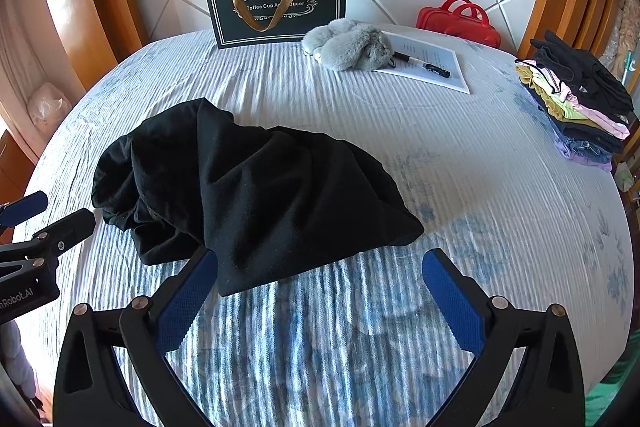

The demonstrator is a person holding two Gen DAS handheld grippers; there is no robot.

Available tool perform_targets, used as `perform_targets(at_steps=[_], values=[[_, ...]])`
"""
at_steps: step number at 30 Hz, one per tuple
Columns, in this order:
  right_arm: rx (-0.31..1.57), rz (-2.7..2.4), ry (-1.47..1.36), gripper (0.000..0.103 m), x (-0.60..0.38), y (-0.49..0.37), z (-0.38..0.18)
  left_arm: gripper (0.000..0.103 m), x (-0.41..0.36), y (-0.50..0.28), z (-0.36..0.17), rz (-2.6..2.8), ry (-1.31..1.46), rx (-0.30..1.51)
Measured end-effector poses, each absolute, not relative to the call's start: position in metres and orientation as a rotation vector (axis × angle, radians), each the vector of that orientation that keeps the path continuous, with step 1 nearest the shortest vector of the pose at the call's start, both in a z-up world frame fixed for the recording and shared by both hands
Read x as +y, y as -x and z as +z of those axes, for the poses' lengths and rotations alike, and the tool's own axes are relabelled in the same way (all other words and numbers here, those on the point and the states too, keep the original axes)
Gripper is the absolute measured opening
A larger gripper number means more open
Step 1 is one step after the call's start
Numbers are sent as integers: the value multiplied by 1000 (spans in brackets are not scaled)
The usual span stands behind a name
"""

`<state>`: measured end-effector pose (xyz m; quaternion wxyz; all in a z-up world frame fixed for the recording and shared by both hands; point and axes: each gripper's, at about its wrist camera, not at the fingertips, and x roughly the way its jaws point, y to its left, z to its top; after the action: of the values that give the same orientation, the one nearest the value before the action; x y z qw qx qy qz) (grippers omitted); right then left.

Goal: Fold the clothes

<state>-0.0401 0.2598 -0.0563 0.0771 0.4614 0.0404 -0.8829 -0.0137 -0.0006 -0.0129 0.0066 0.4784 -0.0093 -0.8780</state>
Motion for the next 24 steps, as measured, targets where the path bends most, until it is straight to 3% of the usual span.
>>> perform_targets(at_steps=[24], values=[[138, -2627, -1414, 103, 261, 43, -58, 89, -1, 17, -16, -2738, -1537, -20]])
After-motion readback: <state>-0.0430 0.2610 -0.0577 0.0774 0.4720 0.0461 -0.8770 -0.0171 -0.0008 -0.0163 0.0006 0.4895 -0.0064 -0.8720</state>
